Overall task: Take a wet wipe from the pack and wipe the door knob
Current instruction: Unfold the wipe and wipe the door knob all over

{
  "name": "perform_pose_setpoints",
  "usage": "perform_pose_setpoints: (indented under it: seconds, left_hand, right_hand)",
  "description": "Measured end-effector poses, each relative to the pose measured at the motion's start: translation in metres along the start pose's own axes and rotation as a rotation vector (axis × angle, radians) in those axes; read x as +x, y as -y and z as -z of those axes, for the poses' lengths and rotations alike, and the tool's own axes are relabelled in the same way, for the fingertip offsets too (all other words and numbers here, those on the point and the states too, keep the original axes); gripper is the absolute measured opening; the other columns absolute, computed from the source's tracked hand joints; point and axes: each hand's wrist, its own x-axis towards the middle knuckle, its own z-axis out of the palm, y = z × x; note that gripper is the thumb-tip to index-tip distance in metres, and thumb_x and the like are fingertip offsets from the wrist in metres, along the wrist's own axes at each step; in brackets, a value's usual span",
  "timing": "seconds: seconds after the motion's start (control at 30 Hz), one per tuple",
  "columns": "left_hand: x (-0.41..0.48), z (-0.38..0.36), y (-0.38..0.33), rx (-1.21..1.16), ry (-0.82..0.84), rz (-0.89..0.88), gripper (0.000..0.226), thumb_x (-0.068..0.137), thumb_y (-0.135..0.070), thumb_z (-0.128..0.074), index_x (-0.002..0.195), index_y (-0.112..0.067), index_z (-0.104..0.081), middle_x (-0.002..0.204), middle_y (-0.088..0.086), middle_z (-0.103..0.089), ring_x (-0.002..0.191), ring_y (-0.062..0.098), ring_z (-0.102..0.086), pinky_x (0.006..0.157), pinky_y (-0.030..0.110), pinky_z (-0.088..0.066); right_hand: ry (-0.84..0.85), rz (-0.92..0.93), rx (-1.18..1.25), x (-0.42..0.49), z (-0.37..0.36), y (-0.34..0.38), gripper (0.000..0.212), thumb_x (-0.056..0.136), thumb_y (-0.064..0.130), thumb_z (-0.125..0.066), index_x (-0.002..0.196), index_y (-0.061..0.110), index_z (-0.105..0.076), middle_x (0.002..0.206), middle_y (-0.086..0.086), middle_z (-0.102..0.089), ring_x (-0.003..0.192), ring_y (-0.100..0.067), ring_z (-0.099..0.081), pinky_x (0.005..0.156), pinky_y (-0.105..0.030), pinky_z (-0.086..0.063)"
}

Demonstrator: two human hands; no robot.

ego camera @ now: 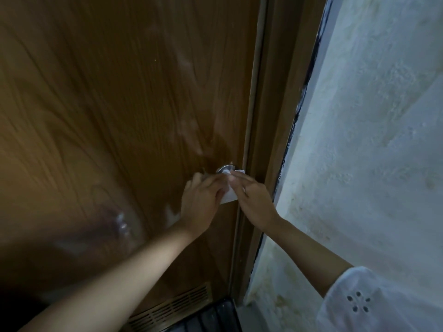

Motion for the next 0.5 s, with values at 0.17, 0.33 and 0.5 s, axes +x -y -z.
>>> perform_pose_setpoints:
  seconds: [0.17,0.33,0.5]
  left_hand:
    - [0.003,-0.003,-0.005,0.011,0.054,-0.095,0.042,0.092,-0.025,-0.039,0.134,-0.019,-0.043,0.132,0.003,-0.054,0.116,0.020,-0.048,0.087,0.031,-0.034]
    - [0.006,-0.010,-0.008,-0.073,0.079,-0.143,0.044,0.095,-0.021,-0.038,0.139,-0.016,-0.034,0.145,0.004,-0.040,0.136,0.016,-0.032,0.109,0.036,-0.027]
    - [0.004,-0.011,-0.004,-0.302,0.101,-0.176,0.049,0.093,-0.014,-0.044,0.141,-0.019,-0.030,0.145,0.004,-0.040,0.128,0.013,-0.042,0.101,0.023,-0.038]
  right_hand:
    - [-0.041,-0.356,0.398,-0.001,0.004,-0.001,0.034,0.095,0.041,-0.038,0.110,0.024,-0.064,0.103,0.008,-0.066,0.088,0.006,-0.059,0.072,-0.003,-0.043]
    - [0.022,-0.513,0.610,-0.002,0.008,-0.011,0.050,0.093,0.055,-0.024,0.119,0.031,-0.059,0.104,0.014,-0.063,0.083,0.013,-0.053,0.056,0.001,-0.038]
    - [0.011,-0.565,0.718,-0.001,0.006,-0.016,0.055,0.094,0.054,-0.021,0.119,0.025,-0.061,0.115,0.001,-0.065,0.101,-0.003,-0.057,0.072,-0.014,-0.039]
